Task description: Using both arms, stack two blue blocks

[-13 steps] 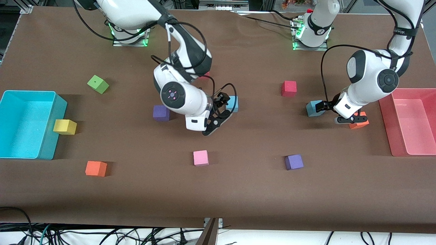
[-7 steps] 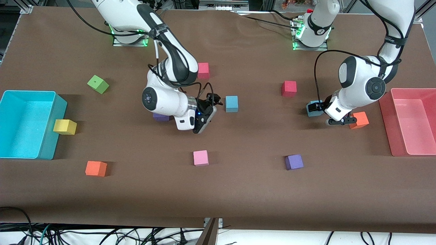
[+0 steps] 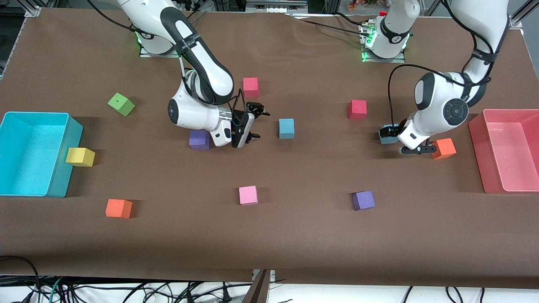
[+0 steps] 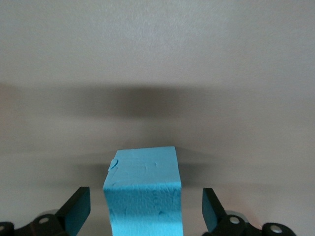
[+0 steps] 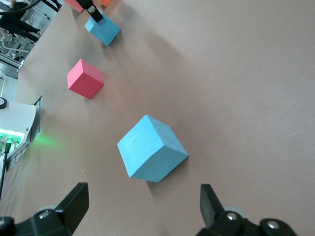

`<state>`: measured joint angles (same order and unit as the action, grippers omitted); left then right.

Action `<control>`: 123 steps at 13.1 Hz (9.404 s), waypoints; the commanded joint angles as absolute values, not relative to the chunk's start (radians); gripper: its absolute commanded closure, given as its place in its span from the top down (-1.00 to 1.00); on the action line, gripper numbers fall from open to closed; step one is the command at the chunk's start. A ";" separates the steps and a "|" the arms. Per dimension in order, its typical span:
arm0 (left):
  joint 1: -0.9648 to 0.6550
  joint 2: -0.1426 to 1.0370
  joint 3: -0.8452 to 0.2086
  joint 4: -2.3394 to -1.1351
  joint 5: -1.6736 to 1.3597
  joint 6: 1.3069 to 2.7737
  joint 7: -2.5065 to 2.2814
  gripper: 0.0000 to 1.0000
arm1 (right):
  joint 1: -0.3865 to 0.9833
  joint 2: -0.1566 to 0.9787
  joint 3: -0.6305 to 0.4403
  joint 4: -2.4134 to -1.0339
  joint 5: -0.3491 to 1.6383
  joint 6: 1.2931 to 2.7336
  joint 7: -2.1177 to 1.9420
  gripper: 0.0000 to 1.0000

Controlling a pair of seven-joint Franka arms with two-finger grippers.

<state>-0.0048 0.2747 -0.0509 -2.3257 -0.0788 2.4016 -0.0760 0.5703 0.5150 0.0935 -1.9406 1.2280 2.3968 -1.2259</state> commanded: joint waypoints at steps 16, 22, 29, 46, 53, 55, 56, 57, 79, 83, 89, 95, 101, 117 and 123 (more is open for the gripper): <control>-0.067 0.081 -0.176 -2.019 -0.072 1.954 -0.171 -1.00 | 0.580 0.623 0.141 -1.971 1.664 2.457 -1.850 1.00; -0.159 0.185 -0.419 -1.913 -0.074 1.979 -0.636 -1.00 | 0.580 0.646 0.138 -1.951 1.666 2.419 -1.853 1.00; -0.316 0.400 -0.411 -1.846 -0.080 2.170 -0.753 -1.00 | 0.578 0.644 0.137 -1.951 1.666 2.419 -1.847 1.00; -0.454 0.537 -0.327 -1.792 -0.078 2.235 -0.836 -1.00 | 0.578 0.644 0.135 -1.954 1.666 2.419 -1.850 1.00; -0.463 0.548 -0.296 -1.789 -0.078 2.235 -0.822 1.00 | 0.578 0.640 0.132 -1.957 1.664 2.419 -1.844 1.00; -0.462 0.535 -0.296 -1.787 -0.080 2.235 -0.822 1.00 | 0.578 0.638 0.132 -1.959 1.658 2.419 -1.842 1.00; -0.459 0.523 -0.292 -1.789 -0.080 2.233 -0.821 1.00 | 0.578 0.638 0.132 -1.959 1.657 2.418 -1.841 1.00; -0.453 0.508 -0.291 -1.789 -0.080 2.226 -0.825 1.00 | 0.578 0.637 0.132 -1.960 1.655 2.418 -1.841 1.00; -0.035 -0.061 -0.025 -1.825 0.043 1.666 -0.041 1.00 | 0.565 0.380 -0.334 -1.656 0.637 1.493 -1.070 1.00; -0.029 -0.061 -0.025 -1.819 0.037 1.687 -0.043 1.00 | 0.566 0.377 -0.374 -1.516 0.471 1.326 -0.702 1.00; -0.021 -0.058 -0.026 -1.801 0.012 1.727 -0.058 1.00 | 0.558 0.361 -0.339 -1.534 0.217 1.423 -0.335 1.00; -0.026 -0.071 -0.028 -1.798 0.008 1.715 -0.057 1.00 | 0.217 0.147 -0.094 -1.712 -0.003 1.644 -0.348 1.00; -0.026 -0.064 -0.032 -1.798 0.008 1.712 -0.058 1.00 | 0.048 0.054 -0.095 -1.740 -0.043 1.690 -0.348 1.00; -0.025 -0.066 -0.034 -1.796 0.018 1.692 -0.055 1.00 | -0.038 -0.017 -0.048 -1.585 -0.018 1.468 -0.043 1.00; -0.025 -0.069 -0.028 -1.796 0.018 1.686 -0.054 1.00 | -0.032 -0.003 -0.041 -1.585 -0.032 1.568 -0.040 1.00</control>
